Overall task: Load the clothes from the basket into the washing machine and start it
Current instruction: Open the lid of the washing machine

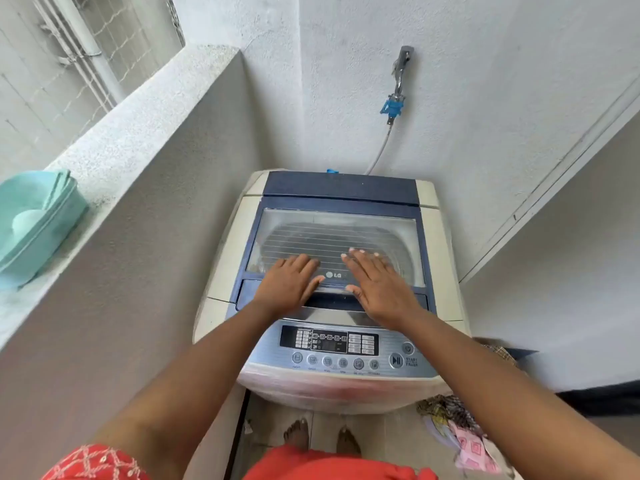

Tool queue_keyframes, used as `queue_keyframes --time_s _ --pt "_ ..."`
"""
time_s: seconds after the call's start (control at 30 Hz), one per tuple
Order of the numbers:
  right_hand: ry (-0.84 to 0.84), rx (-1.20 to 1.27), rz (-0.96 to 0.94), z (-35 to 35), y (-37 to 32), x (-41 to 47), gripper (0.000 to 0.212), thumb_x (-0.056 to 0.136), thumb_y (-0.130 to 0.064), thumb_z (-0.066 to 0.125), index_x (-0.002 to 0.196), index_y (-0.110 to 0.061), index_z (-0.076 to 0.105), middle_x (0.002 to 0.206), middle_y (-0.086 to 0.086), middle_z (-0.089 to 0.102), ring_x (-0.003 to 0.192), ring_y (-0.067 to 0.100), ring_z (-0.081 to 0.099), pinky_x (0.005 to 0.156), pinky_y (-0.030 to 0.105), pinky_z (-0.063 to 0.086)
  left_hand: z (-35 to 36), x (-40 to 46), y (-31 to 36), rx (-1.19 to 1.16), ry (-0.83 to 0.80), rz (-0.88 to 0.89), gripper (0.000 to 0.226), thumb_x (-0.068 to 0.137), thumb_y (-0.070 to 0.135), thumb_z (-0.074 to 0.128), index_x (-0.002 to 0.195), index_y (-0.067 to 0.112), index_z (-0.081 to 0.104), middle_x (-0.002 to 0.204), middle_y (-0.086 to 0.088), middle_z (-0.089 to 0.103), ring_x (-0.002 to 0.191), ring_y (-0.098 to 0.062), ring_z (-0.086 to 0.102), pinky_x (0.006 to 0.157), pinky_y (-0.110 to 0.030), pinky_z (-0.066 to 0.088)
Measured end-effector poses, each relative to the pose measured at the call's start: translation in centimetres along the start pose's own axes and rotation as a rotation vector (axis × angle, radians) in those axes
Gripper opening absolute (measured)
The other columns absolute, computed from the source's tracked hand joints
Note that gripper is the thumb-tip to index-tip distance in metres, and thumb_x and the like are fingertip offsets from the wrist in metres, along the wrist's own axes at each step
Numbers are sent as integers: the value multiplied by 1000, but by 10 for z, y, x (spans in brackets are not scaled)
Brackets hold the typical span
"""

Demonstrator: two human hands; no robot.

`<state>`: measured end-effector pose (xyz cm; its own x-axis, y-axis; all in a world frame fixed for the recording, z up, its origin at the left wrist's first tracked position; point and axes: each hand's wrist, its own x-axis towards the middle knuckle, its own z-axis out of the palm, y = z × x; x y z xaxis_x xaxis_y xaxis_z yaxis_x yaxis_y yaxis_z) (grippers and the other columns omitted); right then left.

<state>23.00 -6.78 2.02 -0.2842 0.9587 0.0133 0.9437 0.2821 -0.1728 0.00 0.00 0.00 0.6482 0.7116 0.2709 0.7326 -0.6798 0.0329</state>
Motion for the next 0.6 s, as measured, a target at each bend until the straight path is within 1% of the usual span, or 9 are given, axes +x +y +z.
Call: queue_keyframes --time_s 0.07,0.1,0.17,0.2,0.27,0.33,0.43,0.5,0.6 --pt "6 -7 -61 2 -7 -5 58 102 -45 23 152 -17 33 148 7 46 135 25 43 116 39 25 2 -7 9 -50 -21 72 43 103 42 29 107 16 62 98 -4 64 84 -26 64 72 -36 50" --pt "23 -31 -100 6 -10 -7 54 102 -43 26 147 -16 39 138 6 54 123 25 51 108 40 35 6 -13 13 -62 -1 109 39 103 41 31 103 17 62 93 -3 63 81 -25 63 70 -35 49" --pt "21 -79 -161 19 -13 -14 48 101 -40 32 139 -16 47 121 3 61 105 24 56 94 39 42 12 -24 19 -92 -26 152 38 103 40 32 101 19 63 90 0 63 78 -23 61 69 -34 47" --pt "8 -94 -169 22 -14 -17 46 100 -38 34 137 -16 49 116 2 62 101 23 57 90 39 43 13 -27 20 -122 -58 147 39 103 41 31 103 19 64 93 1 65 80 -22 62 71 -35 47" --pt "-32 -104 -149 26 -15 -21 46 99 -37 35 135 -15 53 115 2 65 99 23 60 89 40 46 18 -34 20 -149 -132 105 45 104 43 28 110 19 65 102 1 67 89 -22 63 78 -36 47" --pt "-86 -100 -128 31 -18 -24 50 99 -39 28 132 -15 56 114 2 67 98 24 63 89 41 47 19 -40 26 -184 -224 55 54 102 49 22 117 18 64 107 0 67 94 -23 63 82 -36 47" --pt "-131 -60 -82 35 -19 -27 53 99 -41 20 127 -17 59 108 1 67 94 25 63 91 42 43 17 -45 33 -212 -330 -30 66 98 57 14 123 17 60 110 -2 65 97 -24 59 86 -35 42" --pt "-143 -21 -48 36 -19 -29 51 100 -41 20 127 -18 57 110 2 65 97 26 61 91 41 41 15 -43 36 -235 -347 -85 58 101 54 22 122 16 60 111 -3 65 99 -24 58 85 -34 39" --pt "-173 46 16 37 -21 -29 37 105 -34 31 129 -18 54 115 3 61 103 27 57 90 40 37 13 -39 40 -248 -358 -136 43 105 45 32 115 14 61 109 -5 65 99 -25 58 82 -34 37"
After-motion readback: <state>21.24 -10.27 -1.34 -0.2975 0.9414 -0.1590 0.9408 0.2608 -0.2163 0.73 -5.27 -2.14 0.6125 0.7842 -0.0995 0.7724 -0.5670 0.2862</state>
